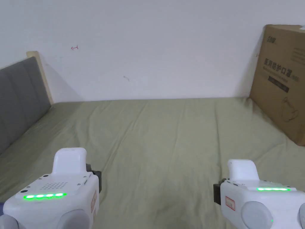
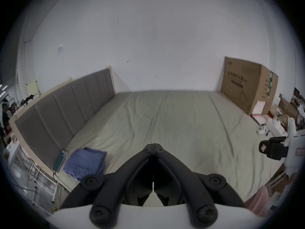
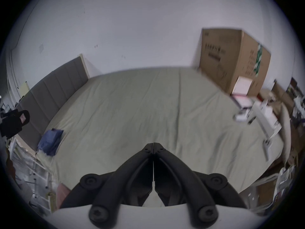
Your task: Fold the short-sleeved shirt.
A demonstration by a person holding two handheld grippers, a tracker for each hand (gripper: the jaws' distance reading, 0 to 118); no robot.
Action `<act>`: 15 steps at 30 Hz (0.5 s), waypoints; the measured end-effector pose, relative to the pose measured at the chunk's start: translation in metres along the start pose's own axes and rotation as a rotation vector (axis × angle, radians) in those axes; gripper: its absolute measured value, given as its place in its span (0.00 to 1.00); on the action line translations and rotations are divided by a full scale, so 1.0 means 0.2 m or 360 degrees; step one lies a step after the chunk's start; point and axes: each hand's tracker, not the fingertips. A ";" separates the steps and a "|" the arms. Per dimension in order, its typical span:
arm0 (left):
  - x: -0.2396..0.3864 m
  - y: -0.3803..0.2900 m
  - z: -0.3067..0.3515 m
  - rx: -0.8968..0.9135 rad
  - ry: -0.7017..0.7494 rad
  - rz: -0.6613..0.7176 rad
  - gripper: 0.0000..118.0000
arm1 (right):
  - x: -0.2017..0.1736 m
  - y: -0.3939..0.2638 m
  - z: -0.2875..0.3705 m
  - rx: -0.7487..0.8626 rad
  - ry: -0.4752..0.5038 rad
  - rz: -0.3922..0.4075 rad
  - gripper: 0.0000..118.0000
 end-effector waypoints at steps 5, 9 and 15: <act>0.11 0.12 0.17 0.0299 0.0063 -0.0183 0.00 | -0.06 0.17 0.20 0.0380 -0.0169 0.0175 0.00; 0.12 0.15 0.26 0.0444 0.0068 -0.0128 0.00 | -0.06 0.25 0.34 0.0586 -0.0180 0.0150 0.00; 0.11 0.18 0.30 0.0466 0.0037 -0.0102 0.00 | -0.07 0.27 0.47 0.0741 -0.0207 0.0134 0.00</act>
